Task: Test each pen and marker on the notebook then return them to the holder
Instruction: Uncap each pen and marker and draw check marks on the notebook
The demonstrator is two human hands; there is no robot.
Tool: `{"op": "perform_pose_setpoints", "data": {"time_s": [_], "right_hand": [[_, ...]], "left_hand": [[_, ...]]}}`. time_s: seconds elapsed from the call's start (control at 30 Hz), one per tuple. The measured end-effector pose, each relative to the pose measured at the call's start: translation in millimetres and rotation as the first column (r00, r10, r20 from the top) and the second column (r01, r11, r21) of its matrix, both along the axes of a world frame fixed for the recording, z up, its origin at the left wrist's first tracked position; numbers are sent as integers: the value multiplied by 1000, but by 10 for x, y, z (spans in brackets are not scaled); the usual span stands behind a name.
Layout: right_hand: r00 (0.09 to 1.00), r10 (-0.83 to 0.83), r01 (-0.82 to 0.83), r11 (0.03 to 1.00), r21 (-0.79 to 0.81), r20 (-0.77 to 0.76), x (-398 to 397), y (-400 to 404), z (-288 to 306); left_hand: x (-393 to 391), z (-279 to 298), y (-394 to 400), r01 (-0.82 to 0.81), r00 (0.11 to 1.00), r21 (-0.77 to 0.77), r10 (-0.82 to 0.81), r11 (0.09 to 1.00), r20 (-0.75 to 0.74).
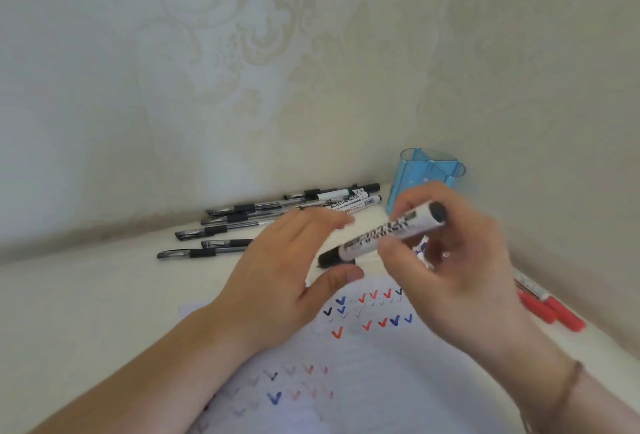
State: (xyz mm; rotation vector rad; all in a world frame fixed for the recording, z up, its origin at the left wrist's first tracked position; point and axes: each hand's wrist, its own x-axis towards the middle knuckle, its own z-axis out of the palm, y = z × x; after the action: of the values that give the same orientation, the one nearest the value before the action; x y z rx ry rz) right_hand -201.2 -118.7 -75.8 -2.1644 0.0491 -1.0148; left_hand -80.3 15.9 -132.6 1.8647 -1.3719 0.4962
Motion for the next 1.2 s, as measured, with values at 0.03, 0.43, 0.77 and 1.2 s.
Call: {"op": "perform_pose_setpoints", "data": {"time_s": [0.03,0.43,0.77,1.2], "right_hand": [[993,111,-117,976,181,44,-26,20,-93],[843,528,-415,763,496,-107,-32,-219,-501],[850,474,-258,756,602,-230,-13,-227,-492],[851,252,-131,952,278,-461,-10,-54,-520]], "left_hand": [[-10,-3,-4,35,999,-15,-35,999,34],[-67,13,32,298,953,227,-274,927,-133],[89,-23,84,192,940,168,-133,967,-313],[97,-32,85,177,974,364,-109,915,-200]]}}
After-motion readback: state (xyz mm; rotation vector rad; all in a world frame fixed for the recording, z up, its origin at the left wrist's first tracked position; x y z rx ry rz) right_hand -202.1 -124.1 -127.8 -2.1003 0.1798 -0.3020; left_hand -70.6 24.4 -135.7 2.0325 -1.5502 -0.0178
